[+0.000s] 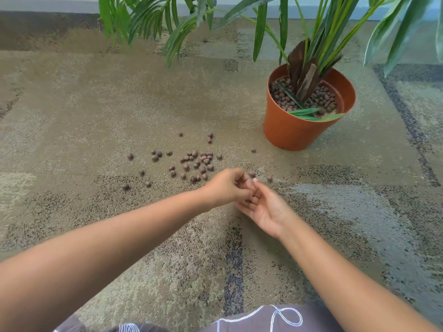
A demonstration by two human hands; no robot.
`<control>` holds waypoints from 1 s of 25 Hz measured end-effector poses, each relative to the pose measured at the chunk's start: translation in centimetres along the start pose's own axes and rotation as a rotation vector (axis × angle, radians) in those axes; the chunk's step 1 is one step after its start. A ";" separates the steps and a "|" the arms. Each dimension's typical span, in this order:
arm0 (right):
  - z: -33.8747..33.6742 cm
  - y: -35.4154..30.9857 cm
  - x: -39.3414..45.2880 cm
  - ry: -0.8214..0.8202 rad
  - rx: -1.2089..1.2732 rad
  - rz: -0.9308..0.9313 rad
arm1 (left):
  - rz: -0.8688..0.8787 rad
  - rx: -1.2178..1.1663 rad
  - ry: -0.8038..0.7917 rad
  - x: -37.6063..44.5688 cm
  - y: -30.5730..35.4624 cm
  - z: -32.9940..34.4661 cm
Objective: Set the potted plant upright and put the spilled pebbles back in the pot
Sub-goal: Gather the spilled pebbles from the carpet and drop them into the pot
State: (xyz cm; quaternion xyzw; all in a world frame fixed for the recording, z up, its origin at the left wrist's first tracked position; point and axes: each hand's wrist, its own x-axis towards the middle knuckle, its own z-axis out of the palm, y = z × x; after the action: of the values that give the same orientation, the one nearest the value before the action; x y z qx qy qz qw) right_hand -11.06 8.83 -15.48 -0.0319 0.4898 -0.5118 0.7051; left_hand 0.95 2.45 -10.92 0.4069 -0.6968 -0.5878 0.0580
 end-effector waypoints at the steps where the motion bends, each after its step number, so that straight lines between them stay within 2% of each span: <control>1: 0.1 -0.1 -0.1 -0.017 0.076 0.008 | 0.013 -0.113 0.036 0.1 0.3 0.2; 2: 0.2 -0.4 -0.1 -0.028 0.138 0.006 | 0.020 -0.150 0.076 0.3 0.2 0.2; 4: 0.3 -1.0 0.0 -0.014 0.167 -0.005 | 0.019 -0.049 0.210 0.8 -0.6 -0.9; 7: 0.1 -1.5 -0.1 0.028 0.087 -0.005 | -0.103 0.273 0.488 1.0 -3.7 -5.1; 8: 0.0 -1.4 -0.2 0.033 0.067 -0.002 | -0.173 0.445 0.530 0.4 -5.1 -7.0; 11: -0.2 -1.2 -0.4 0.042 0.050 0.007 | -0.327 1.044 0.423 -1.9 -9.1 -12.3; 13: -0.2 -1.0 -0.4 0.047 0.033 0.010 | -0.473 1.171 0.323 -3.2 -10.6 -14.8; 16: 0.0 -0.8 -0.4 0.051 0.012 0.017 | -0.729 0.928 0.230 -3.9 -11.9 -16.2; 18: 0.3 -0.7 -0.4 0.050 0.012 0.022 | -0.796 0.788 0.248 -3.7 -12.3 -16.1; 23: 0.3 -0.6 -0.6 0.039 0.017 0.029 | -0.822 0.463 0.209 -2.9 -10.6 -16.0; 25: 0.2 -0.5 -0.7 0.041 0.009 0.034 | -0.692 0.335 0.154 -2.2 -8.4 -14.6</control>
State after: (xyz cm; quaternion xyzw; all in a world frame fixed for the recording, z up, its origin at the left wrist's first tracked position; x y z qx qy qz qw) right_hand -11.26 8.98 -14.60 -0.0098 0.5021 -0.5024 0.7038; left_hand 14.71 -7.22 -12.90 0.6646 -0.5984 -0.4183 -0.1588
